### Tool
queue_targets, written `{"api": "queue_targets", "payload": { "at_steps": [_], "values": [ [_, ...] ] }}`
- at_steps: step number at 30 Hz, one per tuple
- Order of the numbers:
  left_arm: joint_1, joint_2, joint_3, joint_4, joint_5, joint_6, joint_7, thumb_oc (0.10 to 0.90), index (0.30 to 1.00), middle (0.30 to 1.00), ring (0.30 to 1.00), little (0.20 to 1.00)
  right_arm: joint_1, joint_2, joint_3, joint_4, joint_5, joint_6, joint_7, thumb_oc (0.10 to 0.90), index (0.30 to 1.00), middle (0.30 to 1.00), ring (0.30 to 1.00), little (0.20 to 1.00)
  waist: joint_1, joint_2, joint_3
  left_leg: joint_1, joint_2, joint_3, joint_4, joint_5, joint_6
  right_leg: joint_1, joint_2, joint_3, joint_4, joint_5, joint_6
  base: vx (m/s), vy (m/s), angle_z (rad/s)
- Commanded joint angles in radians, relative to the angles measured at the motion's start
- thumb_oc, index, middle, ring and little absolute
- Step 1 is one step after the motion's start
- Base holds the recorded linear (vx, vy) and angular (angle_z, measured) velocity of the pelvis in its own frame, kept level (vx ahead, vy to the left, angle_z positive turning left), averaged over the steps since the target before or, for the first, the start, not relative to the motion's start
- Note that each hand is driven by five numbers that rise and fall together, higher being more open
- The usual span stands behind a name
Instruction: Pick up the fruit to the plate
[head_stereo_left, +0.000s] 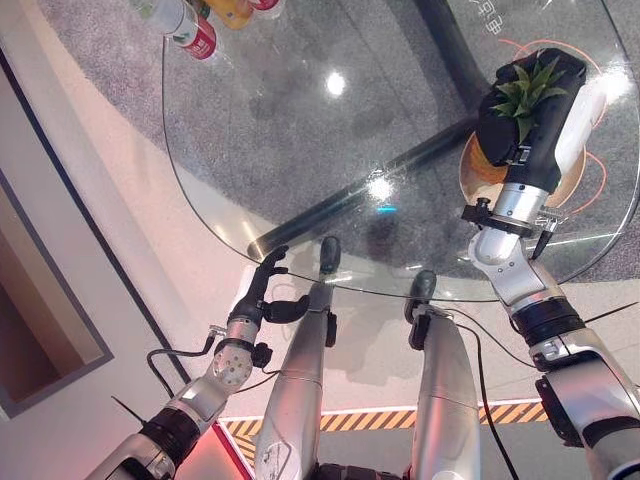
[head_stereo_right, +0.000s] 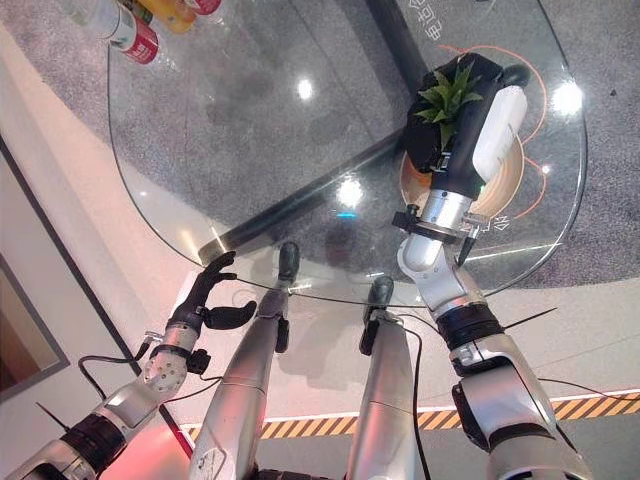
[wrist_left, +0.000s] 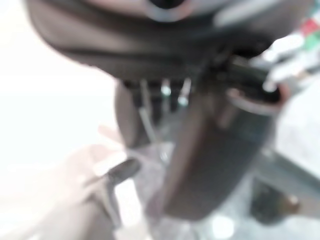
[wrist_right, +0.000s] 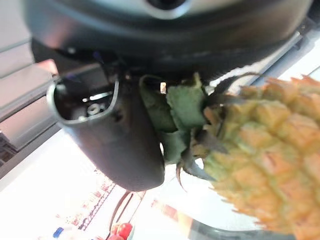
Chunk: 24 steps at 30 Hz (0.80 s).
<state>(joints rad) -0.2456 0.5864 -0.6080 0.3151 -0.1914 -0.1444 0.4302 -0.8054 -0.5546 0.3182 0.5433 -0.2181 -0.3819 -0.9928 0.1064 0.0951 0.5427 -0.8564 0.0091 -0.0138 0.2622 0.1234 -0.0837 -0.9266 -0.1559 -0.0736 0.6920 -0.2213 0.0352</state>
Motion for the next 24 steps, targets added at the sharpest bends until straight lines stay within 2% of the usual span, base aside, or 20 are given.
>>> {"api": "queue_targets", "payload": {
  "at_steps": [1,15,16,17,18,19,24],
  "values": [
    [-0.008,-0.028,-0.03,-0.033,-0.008,-0.027,0.009,0.8,0.9,0.9,0.9,0.9,-0.06,-0.102,0.005,-0.007,-0.031,-0.063,-0.054,0.1,0.3,0.3,0.3,0.2,-0.034,0.028,-0.023,-0.022,-0.067,0.052,0.226,-0.158,0.09,0.054,0.028,-0.108,-0.254,0.243,0.003,-0.03,0.006,0.0],
    [-0.042,-0.038,-0.038,-0.019,-0.009,-0.027,0.031,0.8,0.9,0.9,0.9,0.9,-0.027,-0.068,-0.01,0.062,0.076,-0.068,-0.045,0.1,0.3,0.3,0.3,0.2,-0.046,0.027,-0.023,-0.013,-0.062,0.07,0.186,-0.141,0.085,0.059,0.034,-0.109,-0.294,0.263,0.005,-0.04,-0.002,-0.01],
    [-0.043,-0.038,-0.039,-0.019,-0.007,-0.026,0.033,0.8,0.9,0.9,0.9,0.9,-0.023,-0.063,-0.012,0.064,0.083,-0.072,-0.046,0.138,0.333,0.333,0.333,0.238,-0.047,0.027,-0.023,-0.013,-0.062,0.071,0.184,-0.14,0.084,0.061,0.034,-0.109,-0.297,0.264,0.005,0.0,0.0,0.0],
    [-0.043,-0.038,-0.039,-0.019,-0.007,-0.026,0.033,0.8,0.9,0.9,0.9,0.9,-0.022,-0.063,-0.013,0.065,0.084,-0.074,-0.046,0.303,0.474,0.474,0.474,0.403,-0.047,0.027,-0.023,-0.012,-0.062,0.071,0.184,-0.14,0.084,0.062,0.034,-0.109,-0.298,0.264,0.005,0.0,0.0,0.0],
    [-0.043,-0.037,-0.037,-0.016,-0.007,-0.026,0.033,0.8,0.9,0.9,0.9,0.9,-0.012,-0.055,-0.019,0.063,0.091,-0.08,-0.04,0.635,0.759,0.759,0.759,0.735,-0.048,0.025,-0.023,-0.008,-0.062,0.071,0.18,-0.139,0.084,0.066,0.034,-0.11,-0.3,0.265,0.006,0.0,0.0,0.0],
    [-0.044,-0.035,-0.035,-0.013,-0.008,-0.028,0.032,0.8,0.9,0.9,0.9,0.9,-0.005,-0.048,-0.023,0.057,0.089,-0.077,-0.036,0.8,0.9,0.9,0.9,0.9,-0.05,0.025,-0.023,-0.003,-0.063,0.071,0.176,-0.138,0.083,0.071,0.036,-0.109,-0.305,0.267,0.007,-0.04,-0.014,0.01],
    [-0.043,-0.039,-0.031,0.005,0.001,-0.033,0.032,0.8,0.9,0.9,0.9,0.9,0.003,-0.038,-0.021,0.033,0.095,-0.061,-0.03,0.8,0.9,0.9,0.9,0.9,-0.054,0.02,-0.023,0.019,-0.062,0.08,0.161,-0.133,0.081,0.094,0.041,-0.111,-0.315,0.266,0.005,-0.01,-0.001,0.0]
  ]
}}
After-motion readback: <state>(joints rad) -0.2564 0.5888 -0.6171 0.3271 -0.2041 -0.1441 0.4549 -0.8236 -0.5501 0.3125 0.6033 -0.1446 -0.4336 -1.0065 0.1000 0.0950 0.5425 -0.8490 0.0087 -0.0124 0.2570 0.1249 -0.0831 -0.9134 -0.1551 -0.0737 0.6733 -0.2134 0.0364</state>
